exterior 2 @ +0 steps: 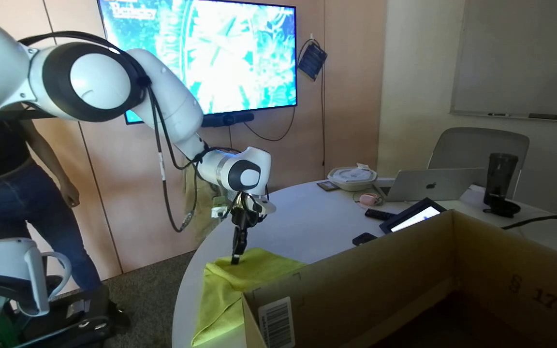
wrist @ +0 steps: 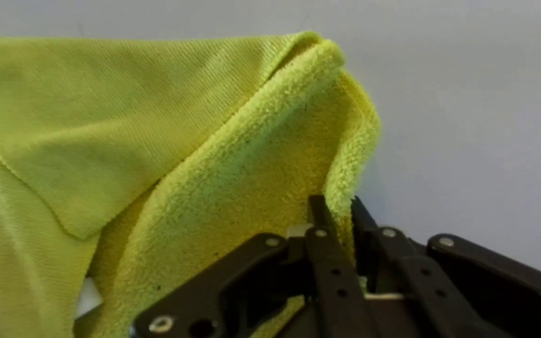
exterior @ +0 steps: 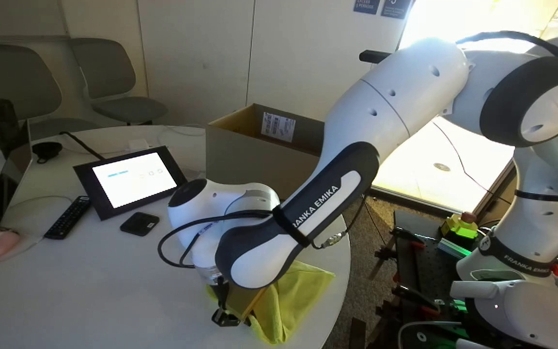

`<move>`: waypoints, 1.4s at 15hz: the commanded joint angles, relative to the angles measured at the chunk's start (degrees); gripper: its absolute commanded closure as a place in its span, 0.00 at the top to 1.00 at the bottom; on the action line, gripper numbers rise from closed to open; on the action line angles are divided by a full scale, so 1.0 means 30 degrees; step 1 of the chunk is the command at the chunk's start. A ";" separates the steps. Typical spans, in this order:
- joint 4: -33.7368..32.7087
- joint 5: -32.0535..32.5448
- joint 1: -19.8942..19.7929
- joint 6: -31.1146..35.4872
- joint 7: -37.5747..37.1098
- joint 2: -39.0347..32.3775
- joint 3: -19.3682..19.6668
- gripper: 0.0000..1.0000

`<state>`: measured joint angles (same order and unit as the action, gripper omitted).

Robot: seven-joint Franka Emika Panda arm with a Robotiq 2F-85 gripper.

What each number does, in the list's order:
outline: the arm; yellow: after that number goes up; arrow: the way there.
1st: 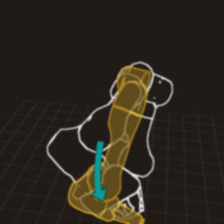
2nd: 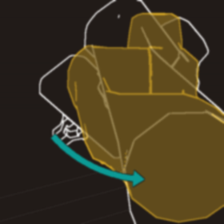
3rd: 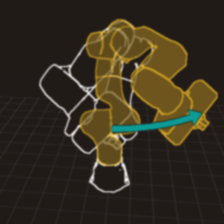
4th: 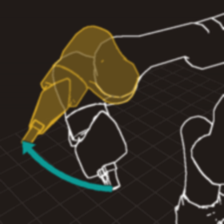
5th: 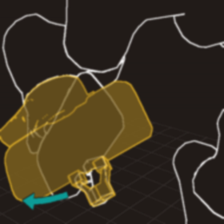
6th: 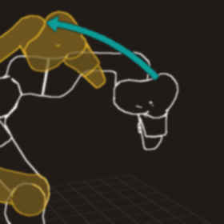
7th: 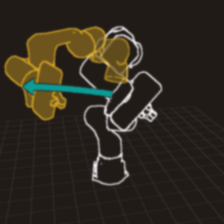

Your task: Put the marker on the towel, fold the towel then put it in the box

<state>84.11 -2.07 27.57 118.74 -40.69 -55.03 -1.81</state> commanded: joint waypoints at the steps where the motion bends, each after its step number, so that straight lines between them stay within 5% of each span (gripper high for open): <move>1: 0.1158 0.1530 0.0776 -0.1768 -0.1959 0.1523 0.0814 0.11; 10: 0.2029 0.4944 0.1026 -0.7417 -0.5544 0.3159 0.0886 0.11; 21: 0.3799 0.3129 -0.0836 -0.9815 -0.9063 0.1828 0.0494 0.11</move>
<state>94.15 9.74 27.35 91.08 -64.88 -48.84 0.57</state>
